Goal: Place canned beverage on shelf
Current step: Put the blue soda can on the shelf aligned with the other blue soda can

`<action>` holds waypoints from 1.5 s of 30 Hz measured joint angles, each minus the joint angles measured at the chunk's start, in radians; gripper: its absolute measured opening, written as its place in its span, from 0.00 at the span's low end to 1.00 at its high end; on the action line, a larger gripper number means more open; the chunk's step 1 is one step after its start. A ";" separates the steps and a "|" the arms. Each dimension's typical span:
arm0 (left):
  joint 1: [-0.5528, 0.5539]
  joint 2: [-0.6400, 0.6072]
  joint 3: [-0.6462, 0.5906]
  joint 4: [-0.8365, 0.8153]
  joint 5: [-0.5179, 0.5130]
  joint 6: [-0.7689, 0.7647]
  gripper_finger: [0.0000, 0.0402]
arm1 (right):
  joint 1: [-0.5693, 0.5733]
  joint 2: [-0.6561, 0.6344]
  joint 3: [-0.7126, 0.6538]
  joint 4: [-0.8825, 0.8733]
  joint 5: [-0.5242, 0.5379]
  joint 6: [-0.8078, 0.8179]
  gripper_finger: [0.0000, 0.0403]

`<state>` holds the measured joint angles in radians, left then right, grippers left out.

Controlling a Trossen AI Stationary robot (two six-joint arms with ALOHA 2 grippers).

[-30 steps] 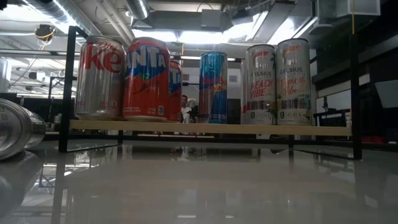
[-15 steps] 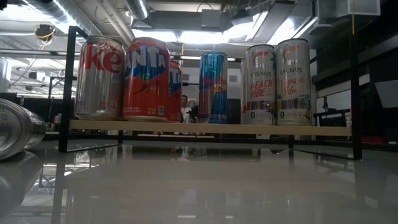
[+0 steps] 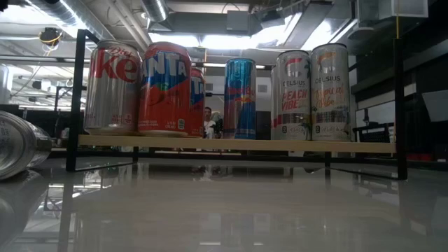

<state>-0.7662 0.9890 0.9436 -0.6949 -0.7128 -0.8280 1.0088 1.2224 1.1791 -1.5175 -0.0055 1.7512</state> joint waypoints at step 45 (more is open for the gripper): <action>0.000 0.000 0.000 -0.001 -0.003 0.000 0.76 | -0.001 0.001 -0.209 0.261 0.032 -0.005 0.91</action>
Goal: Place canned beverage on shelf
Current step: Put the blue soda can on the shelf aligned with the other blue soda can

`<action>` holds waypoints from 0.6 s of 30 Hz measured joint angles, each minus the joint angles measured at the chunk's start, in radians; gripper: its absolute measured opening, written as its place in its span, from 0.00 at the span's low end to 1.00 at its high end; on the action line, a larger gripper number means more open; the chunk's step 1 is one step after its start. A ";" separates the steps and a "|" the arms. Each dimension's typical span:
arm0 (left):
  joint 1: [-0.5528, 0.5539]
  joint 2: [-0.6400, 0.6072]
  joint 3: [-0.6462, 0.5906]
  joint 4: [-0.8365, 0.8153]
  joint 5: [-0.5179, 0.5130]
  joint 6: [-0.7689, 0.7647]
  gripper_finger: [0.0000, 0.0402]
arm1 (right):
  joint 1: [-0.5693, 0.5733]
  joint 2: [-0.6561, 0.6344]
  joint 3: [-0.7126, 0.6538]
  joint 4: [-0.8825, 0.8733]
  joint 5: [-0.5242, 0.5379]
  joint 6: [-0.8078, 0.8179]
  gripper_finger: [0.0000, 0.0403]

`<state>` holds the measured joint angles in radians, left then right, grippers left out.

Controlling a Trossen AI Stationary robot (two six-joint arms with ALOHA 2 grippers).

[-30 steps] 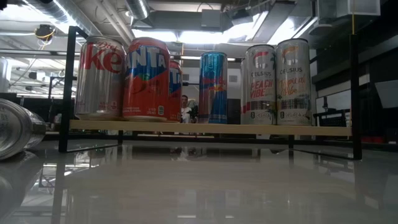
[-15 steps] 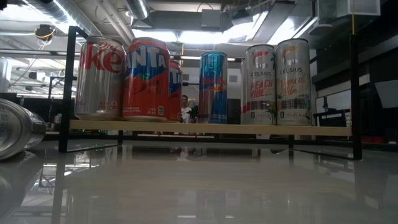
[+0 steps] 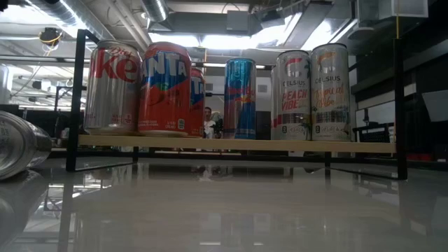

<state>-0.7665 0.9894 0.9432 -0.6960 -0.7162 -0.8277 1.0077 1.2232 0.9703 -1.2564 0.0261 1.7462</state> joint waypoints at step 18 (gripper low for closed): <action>0.000 0.000 0.000 0.000 0.000 0.000 0.76 | 0.000 0.000 0.000 0.032 0.000 0.001 0.91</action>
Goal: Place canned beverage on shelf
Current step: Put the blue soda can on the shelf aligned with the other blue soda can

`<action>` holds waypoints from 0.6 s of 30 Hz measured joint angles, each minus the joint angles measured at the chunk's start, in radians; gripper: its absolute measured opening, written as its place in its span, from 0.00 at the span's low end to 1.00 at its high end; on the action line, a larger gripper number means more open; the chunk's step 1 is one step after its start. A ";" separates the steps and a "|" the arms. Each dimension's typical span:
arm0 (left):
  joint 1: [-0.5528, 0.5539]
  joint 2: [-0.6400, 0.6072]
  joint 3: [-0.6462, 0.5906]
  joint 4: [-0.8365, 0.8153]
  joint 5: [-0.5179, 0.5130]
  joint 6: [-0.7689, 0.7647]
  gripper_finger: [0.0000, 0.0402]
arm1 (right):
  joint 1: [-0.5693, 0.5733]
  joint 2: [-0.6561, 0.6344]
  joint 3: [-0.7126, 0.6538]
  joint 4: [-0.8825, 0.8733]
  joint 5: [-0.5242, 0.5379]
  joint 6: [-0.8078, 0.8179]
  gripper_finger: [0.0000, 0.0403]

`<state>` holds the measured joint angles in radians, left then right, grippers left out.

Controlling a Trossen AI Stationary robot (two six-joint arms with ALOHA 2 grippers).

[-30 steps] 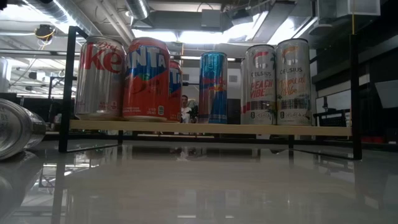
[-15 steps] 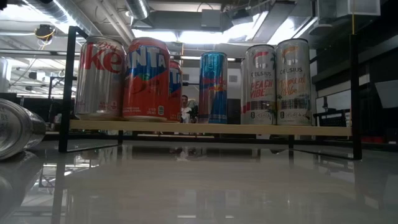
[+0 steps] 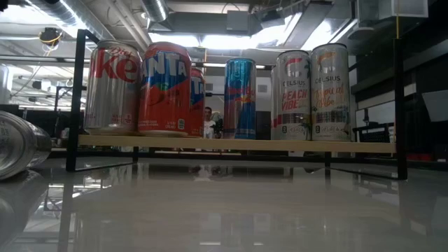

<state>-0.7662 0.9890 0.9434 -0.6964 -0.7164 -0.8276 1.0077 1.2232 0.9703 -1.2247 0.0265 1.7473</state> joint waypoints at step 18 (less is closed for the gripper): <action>0.000 0.000 0.000 -0.002 -0.011 0.000 0.76 | 0.000 0.016 0.000 -0.004 -0.046 0.081 0.90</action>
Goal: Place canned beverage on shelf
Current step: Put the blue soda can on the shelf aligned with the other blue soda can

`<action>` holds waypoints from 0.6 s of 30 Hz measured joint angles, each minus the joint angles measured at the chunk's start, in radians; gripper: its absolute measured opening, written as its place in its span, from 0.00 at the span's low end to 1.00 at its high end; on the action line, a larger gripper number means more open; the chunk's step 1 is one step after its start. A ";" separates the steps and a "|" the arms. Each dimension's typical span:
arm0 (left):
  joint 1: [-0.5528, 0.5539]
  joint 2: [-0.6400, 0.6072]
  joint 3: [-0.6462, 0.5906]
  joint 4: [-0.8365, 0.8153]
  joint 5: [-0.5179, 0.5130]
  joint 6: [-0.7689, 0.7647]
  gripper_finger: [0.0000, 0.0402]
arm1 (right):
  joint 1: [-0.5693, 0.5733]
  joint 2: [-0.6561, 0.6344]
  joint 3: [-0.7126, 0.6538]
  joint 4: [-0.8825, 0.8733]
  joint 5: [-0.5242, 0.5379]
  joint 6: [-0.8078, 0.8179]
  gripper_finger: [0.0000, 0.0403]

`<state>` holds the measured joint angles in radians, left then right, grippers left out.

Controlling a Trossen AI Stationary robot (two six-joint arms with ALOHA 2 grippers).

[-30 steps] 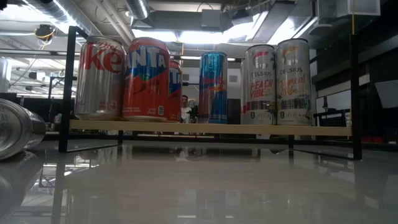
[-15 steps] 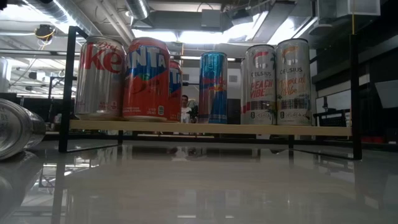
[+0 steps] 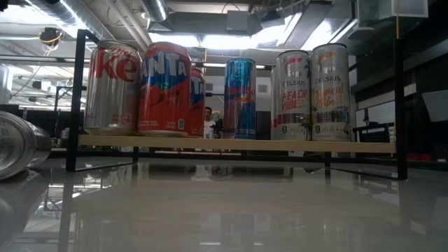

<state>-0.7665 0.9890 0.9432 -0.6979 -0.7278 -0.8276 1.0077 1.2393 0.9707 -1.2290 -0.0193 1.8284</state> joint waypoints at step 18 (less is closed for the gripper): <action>0.000 0.000 0.000 -0.001 -0.019 0.000 0.76 | 0.000 0.046 0.002 0.079 0.000 0.000 0.55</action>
<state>-0.7662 0.9890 0.9436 -0.6991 -0.7467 -0.8276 1.0075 1.2858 0.9722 -1.1497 -0.0196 1.8283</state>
